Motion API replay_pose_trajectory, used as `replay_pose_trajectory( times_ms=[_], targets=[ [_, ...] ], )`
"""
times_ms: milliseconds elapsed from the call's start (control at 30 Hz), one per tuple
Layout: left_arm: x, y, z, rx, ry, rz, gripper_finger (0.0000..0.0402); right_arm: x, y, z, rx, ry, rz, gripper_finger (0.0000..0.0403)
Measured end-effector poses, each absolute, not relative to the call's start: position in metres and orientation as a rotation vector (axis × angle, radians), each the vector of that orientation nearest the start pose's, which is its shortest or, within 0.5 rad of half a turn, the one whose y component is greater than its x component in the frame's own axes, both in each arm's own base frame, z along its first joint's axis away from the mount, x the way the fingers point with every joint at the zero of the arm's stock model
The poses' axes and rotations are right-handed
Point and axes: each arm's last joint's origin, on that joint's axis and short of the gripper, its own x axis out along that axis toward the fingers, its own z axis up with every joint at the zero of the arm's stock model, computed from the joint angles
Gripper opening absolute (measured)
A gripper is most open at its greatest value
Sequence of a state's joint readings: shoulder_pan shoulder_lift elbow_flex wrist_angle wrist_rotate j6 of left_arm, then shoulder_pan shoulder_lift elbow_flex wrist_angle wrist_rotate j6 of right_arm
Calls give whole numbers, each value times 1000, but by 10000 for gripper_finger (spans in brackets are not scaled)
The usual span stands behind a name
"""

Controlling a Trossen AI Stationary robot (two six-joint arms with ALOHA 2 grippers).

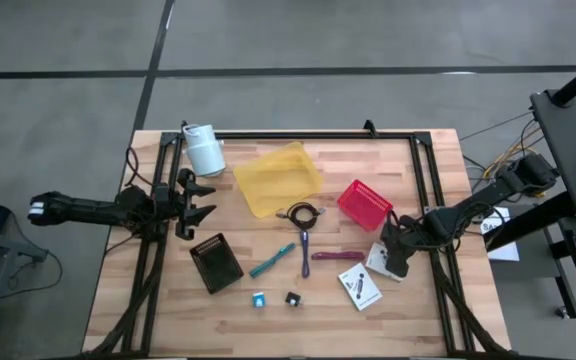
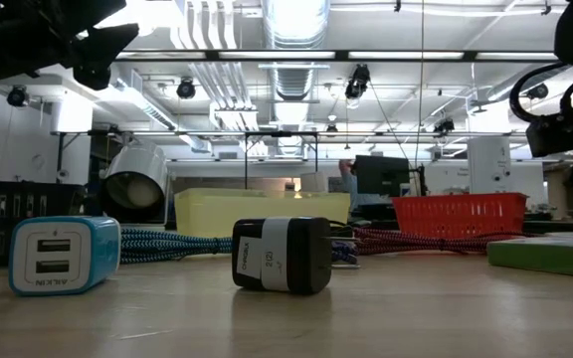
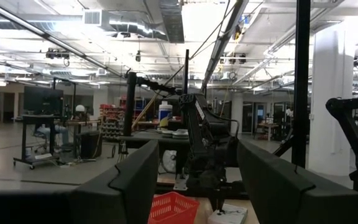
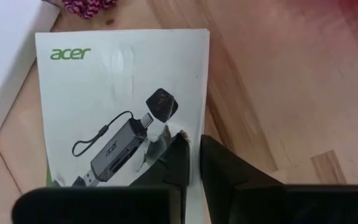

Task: Pick and place items into bin
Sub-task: Put the top card reader box into the black bin

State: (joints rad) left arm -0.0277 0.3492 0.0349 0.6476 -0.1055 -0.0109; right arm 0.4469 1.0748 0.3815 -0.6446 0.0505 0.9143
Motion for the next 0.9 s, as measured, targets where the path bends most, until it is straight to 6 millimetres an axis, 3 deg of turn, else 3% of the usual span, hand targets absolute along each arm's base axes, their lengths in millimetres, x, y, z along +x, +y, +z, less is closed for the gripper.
replay_pose_trajectory(
  times_ms=[267, 900],
  targets=[
    [115, 0, 207, -33, -333, 75, 203, 135, 64, 138, 392, 1314, -205, 22],
    [115, 0, 207, -33, -335, 75, 203, 137, 63, 140, 373, 1284, -223, 22]
  ],
)
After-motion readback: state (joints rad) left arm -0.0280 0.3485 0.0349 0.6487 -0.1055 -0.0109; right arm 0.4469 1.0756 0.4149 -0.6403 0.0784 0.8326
